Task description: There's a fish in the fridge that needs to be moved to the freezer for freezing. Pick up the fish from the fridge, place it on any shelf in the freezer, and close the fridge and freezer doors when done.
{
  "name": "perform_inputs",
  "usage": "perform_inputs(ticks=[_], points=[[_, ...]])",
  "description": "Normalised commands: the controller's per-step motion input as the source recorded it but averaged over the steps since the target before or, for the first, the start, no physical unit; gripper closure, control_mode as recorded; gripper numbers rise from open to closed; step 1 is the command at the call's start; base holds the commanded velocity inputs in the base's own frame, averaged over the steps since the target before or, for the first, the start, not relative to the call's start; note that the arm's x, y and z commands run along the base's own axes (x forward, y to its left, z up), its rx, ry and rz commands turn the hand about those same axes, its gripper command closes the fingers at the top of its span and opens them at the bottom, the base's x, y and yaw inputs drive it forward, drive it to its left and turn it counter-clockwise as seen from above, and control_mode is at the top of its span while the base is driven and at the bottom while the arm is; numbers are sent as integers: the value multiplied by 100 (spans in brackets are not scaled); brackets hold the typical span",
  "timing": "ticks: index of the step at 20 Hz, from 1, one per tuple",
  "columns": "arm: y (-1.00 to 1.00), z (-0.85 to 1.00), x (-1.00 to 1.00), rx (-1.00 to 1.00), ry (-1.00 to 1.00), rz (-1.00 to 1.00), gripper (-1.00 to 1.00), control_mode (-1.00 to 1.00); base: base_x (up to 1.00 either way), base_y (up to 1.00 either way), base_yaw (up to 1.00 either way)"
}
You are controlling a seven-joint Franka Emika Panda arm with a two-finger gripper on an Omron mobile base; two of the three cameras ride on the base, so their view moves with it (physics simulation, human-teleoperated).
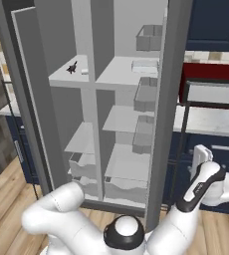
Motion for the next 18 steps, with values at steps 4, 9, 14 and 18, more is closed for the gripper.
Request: perform_inputs(ticks=[4, 9, 14, 18], points=[[93, 0, -2, 0, 0, 0, -100, -100, 0, 0, 0], [92, 0, -15, 0, 0, 0, -100, -100, 0, 0, 0], [78, 0, -21, 3, 0, 0, -100, -100, 0, 0, 0], [96, 0, -18, 3, 0, 0, -100, -100, 0, 0, 0]])
